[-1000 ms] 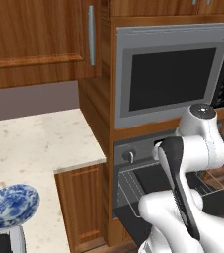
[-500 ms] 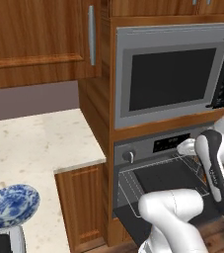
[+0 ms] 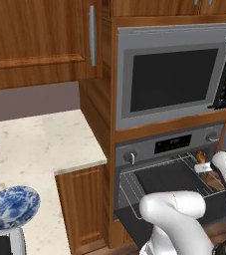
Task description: Place the chicken drumstick on the rack of the oven.
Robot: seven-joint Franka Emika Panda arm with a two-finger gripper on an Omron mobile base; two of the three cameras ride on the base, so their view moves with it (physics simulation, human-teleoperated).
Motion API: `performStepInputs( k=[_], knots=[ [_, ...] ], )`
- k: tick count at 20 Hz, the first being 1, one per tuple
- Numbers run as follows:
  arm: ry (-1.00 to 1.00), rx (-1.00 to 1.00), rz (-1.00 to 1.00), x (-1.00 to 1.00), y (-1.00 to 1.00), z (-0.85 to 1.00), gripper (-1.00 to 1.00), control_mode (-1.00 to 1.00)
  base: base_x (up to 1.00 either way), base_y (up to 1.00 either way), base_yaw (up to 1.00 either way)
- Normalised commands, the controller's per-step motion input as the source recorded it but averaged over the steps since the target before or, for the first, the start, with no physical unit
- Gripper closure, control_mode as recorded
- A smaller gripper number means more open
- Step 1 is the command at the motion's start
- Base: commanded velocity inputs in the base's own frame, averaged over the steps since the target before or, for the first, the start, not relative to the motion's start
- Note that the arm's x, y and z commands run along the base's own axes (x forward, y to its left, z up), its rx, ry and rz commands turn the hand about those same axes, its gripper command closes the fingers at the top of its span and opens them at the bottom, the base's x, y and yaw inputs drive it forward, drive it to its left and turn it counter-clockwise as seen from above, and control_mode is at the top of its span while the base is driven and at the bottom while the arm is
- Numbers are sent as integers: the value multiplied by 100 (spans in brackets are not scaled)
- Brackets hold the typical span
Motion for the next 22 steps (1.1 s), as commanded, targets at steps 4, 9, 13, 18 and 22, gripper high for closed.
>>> performStepInputs(
  k=[4,9,13,18,22],
  knots=[
    [11,-4,11,34,-76,-66,100,-100,0,0,0],
    [23,-1,12,43,-62,-60,100,-100,0,0,0],
    [15,0,14,41,-41,-61,100,-100,0,0,0],
    [0,0,8,39,-2,-59,100,-100,0,0,0],
    [0,0,1,54,0,-42,100,-100,0,0,0]
  ],
)
